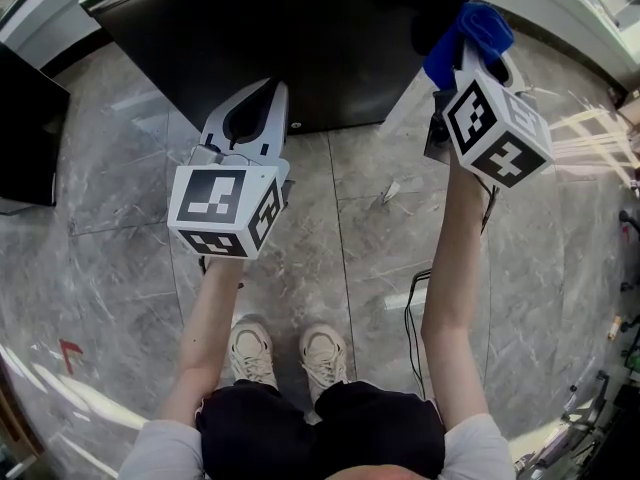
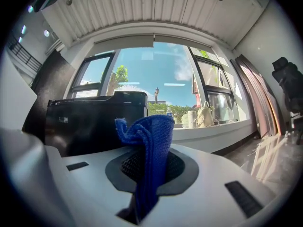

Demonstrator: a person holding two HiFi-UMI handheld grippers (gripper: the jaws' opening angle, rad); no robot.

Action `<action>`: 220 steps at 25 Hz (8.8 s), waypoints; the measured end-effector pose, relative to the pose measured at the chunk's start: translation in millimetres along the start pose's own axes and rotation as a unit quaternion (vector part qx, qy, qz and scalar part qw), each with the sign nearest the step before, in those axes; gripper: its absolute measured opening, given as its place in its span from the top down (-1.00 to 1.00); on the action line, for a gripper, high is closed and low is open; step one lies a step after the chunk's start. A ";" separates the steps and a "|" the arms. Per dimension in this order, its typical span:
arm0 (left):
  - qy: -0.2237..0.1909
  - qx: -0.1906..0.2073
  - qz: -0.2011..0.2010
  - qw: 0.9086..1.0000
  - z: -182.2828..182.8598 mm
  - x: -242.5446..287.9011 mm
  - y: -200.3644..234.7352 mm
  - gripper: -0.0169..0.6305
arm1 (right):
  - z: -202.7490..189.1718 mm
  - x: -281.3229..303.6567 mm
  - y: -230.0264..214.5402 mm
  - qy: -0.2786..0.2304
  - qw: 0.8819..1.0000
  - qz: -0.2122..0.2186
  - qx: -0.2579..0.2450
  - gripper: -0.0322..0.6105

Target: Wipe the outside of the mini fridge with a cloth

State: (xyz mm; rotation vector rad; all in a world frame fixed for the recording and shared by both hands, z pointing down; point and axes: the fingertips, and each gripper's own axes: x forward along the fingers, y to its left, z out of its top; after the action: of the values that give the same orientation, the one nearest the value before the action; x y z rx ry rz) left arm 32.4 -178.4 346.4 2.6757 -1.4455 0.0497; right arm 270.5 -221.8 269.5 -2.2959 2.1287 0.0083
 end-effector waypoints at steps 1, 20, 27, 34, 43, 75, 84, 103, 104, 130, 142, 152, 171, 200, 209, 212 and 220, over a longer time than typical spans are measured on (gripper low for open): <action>0.000 -0.002 0.002 1.000 -0.3 -0.3 1.7 0.93 | -1.0 0.7 -3.8 0.002 1.000 -0.006 -0.002 0.74; -0.022 -0.025 0.097 0.995 3.1 -48.4 86.5 0.93 | -26.4 -48.9 155.8 0.016 0.979 0.187 0.076 0.74; -0.048 -0.041 0.164 0.984 5.4 -101.0 152.3 0.93 | -35.2 -50.0 269.8 0.010 0.962 0.265 0.061 0.74; -0.053 -0.066 0.204 0.975 -8.2 -137.3 194.6 0.93 | -43.2 -51.2 361.9 -0.007 0.947 0.316 0.051 0.74; -0.057 -0.068 0.189 0.978 -23.4 -133.7 204.4 0.93 | -67.3 -36.7 404.7 0.009 0.944 0.328 0.035 0.74; -0.051 -0.048 0.069 0.995 -12.6 -82.9 116.0 0.93 | -75.3 -33.5 327.0 0.020 0.967 0.254 0.012 0.74; -0.051 -0.060 0.015 0.997 -10.0 -56.8 77.0 0.93 | -73.3 -32.1 268.8 0.014 0.979 0.201 -0.009 0.74; -0.032 -0.037 -0.049 0.998 -19.3 -18.9 14.7 0.93 | -72.7 -25.3 164.2 0.007 0.995 0.098 -0.021 0.74; -0.036 -0.033 -0.054 0.997 -16.5 -14.1 9.5 0.93 | -72.4 -24.7 158.9 0.006 0.995 0.093 -0.021 0.74; 0.001 -0.056 -0.115 0.992 -48.4 46.3 -69.2 0.93 | -82.0 -3.8 17.0 0.002 0.998 -0.026 -0.055 0.74; 0.003 -0.066 -0.084 0.994 -50.4 36.5 -47.3 0.93 | -92.0 -6.8 2.3 0.015 0.999 -0.032 -0.009 0.74; 0.005 -0.054 -0.007 0.998 -59.3 3.3 12.1 0.93 | -93.6 -37.9 118.4 0.020 0.995 0.098 -0.016 0.74; 0.002 -0.072 0.197 0.978 -79.4 -117.6 192.0 0.93 | -158.7 -43.5 378.7 0.045 0.957 0.286 -0.007 0.74; 0.055 -0.087 0.118 0.988 -126.9 -78.2 140.6 0.93 | -167.2 -36.5 328.6 0.039 0.970 0.241 -0.019 0.74; 0.050 -0.089 0.071 0.992 -122.4 -36.2 96.0 0.93 | -166.9 -34.4 270.2 0.044 0.976 0.213 -0.011 0.74; 0.044 -0.087 0.061 0.993 -118.0 -25.5 82.9 0.93 | -166.3 -32.4 245.0 0.045 0.980 0.196 -0.004 0.74; 0.054 -0.093 0.012 0.994 -126.9 -0.8 30.4 0.93 | -170.7 -26.2 168.7 0.050 0.990 0.134 -0.004 0.74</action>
State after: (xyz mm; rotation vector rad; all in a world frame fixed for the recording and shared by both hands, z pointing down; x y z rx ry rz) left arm 9.0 -181.2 474.7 2.4675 -1.3768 0.0586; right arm 99.7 -210.3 439.7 -2.0360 2.4736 -0.0982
